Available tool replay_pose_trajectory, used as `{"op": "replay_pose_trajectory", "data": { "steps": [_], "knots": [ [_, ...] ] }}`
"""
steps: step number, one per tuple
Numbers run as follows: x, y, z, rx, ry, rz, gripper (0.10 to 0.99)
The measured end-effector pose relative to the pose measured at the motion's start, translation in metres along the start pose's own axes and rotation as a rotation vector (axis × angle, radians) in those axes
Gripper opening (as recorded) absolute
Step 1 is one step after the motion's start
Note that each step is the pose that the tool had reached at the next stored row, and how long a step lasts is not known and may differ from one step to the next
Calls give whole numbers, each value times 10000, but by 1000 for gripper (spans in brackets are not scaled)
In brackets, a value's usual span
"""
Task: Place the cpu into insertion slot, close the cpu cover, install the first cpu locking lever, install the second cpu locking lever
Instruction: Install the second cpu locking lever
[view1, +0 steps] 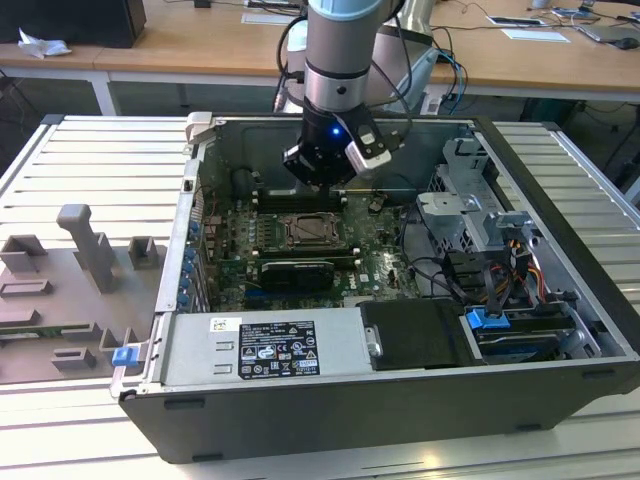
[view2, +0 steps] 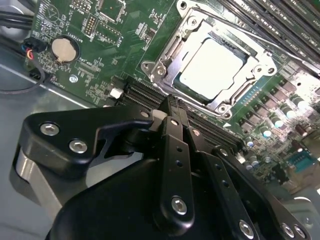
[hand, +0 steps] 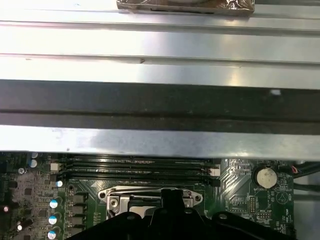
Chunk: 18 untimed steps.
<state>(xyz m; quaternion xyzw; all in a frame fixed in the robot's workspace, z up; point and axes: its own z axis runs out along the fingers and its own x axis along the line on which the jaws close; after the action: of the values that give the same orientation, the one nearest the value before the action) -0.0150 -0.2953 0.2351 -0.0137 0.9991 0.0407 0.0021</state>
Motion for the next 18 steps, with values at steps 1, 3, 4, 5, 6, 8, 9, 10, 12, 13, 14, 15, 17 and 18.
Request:
{"op": "replay_pose_trajectory", "data": {
  "steps": [1, 3, 4, 5, 6, 8, 9, 10, 12, 13, 14, 15, 17, 18],
  "knots": [
    [0, -9, -12, -2, 1, -3, 106],
    [1, -45, -15, 0, 1, -1, 106],
    [2, -58, -16, 0, 1, -1, 106],
    [2, -64, -16, 0, 0, 0, 106],
    [2, -72, -17, 1, 0, 0, 106],
    [2, -87, -18, -1, 0, 0, 106],
    [2, -93, -19, 0, 1, -1, 106],
    [3, -97, -19, -1, 0, 0, 106],
    [3, -103, -19, -1, 0, 0, 106],
    [3, -106, -19, 0, 0, 0, 106],
    [3, -109, -19, 0, 0, 0, 106],
    [3, -110, -19, -1, 0, 0, 106],
    [3, -114, -19, -1, 0, 0, 106],
    [3, -116, -19, 0, 0, 0, 106]
  ]
}}
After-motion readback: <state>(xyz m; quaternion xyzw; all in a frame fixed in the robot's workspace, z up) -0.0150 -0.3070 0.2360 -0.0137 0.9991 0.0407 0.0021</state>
